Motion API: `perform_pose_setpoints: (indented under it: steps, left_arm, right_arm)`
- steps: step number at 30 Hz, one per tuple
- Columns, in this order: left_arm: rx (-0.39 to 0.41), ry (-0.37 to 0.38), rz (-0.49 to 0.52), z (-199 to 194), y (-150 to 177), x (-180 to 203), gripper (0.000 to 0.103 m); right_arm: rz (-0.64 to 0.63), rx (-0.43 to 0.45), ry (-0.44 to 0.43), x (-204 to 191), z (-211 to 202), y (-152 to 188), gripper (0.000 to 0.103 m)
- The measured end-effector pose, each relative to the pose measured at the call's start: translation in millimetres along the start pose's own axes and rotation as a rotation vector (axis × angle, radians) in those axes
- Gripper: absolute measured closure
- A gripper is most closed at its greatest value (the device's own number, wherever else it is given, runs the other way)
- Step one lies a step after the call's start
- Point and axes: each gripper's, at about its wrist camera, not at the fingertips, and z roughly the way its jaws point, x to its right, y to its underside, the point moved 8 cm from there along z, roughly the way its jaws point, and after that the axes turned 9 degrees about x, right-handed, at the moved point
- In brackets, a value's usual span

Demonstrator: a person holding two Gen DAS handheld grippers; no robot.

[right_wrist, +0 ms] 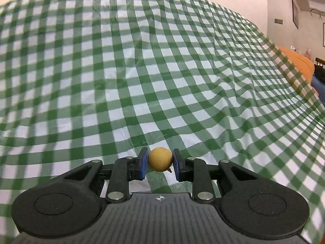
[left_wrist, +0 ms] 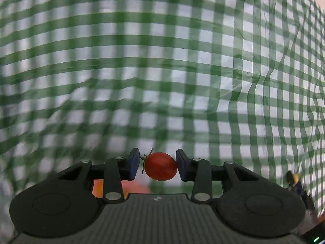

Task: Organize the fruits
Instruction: 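Carry both fruits to the pink plate and open both grippers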

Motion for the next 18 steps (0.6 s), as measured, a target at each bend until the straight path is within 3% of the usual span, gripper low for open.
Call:
perform_pose_setpoints:
  steps: [4, 7, 8, 9, 11, 14, 16, 18]
  left_arm:
    - [-0.023, -0.027, -0.044, -52, 36, -37, 0.059]
    - [-0.052, -0.032, -0.069, -79, 64, -58, 0.061]
    - [-0.055, -0.038, -0.073, -89, 75, -65, 0.064]
    - [-0.065, -0.038, -0.073, -100, 81, -69, 0.076]
    - [-0.095, -0.021, -0.092, -119, 101, -82, 0.077]
    - [-0.077, -0.001, -0.162, -144, 123, -98, 0.078]
    - [-0.047, 0.03, -0.198, -139, 117, -102, 0.087]
    - [-0.072, -0.015, -0.224, -110, 105, -106, 0.088]
  right_arm:
    - [-0.066, 0.054, -0.068, -7, -72, -16, 0.076]
    - [-0.09, 0.003, -0.181, -22, -125, -13, 0.076]
    - [-0.089, -0.019, -0.216, -27, -140, -11, 0.076]
    - [-0.083, -0.043, -0.254, -33, -156, -10, 0.076]
    - [-0.069, -0.087, -0.309, -41, -185, -10, 0.076]
    - [-0.062, -0.118, -0.405, -57, -219, -12, 0.076]
    - [-0.114, -0.083, -0.428, -76, -225, -13, 0.076]
    - [-0.092, -0.076, -0.45, -92, -214, -14, 0.076]
